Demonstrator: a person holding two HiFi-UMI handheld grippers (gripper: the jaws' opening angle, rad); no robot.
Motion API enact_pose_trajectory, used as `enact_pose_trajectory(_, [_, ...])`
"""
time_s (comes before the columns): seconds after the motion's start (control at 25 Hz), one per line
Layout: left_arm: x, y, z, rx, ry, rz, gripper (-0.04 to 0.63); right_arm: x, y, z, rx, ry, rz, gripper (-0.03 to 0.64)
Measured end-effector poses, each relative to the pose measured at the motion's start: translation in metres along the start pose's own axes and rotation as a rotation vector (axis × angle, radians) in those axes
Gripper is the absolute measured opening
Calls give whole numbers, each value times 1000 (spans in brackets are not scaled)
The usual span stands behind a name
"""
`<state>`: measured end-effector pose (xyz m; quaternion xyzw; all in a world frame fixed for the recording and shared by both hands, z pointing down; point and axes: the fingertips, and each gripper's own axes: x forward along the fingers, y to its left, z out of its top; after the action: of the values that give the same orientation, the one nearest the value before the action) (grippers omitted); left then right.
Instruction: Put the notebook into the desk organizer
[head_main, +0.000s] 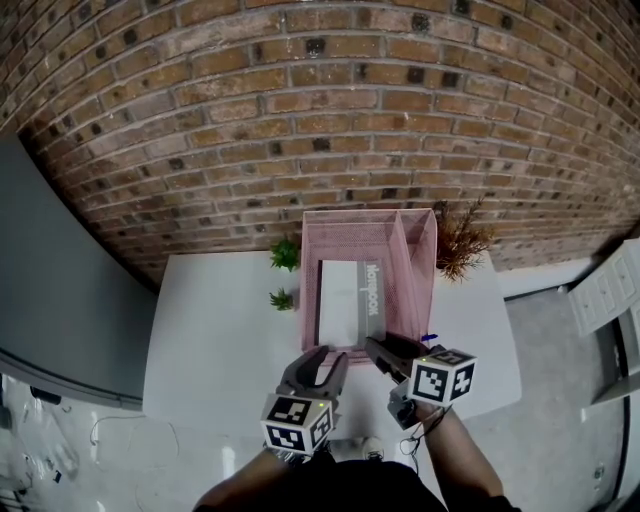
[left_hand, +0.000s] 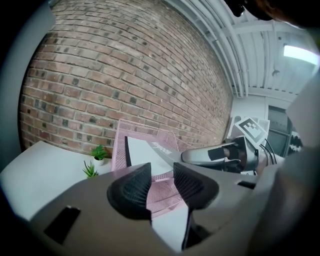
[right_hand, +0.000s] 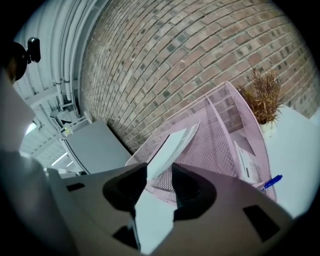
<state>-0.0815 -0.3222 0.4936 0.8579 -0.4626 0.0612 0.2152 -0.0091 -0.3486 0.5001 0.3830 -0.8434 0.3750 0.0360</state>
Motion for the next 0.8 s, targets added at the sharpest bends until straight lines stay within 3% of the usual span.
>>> enact_pose_trajectory(0.44, [-1, -11, -2, -14, -6, 56, 137, -7, 14, -10, -267, 132, -18, 295])
enact_pose_trajectory(0.8, [-21, -24, -9, -50, -34, 177, 137, -18, 14, -24, -486, 221, -28, 342])
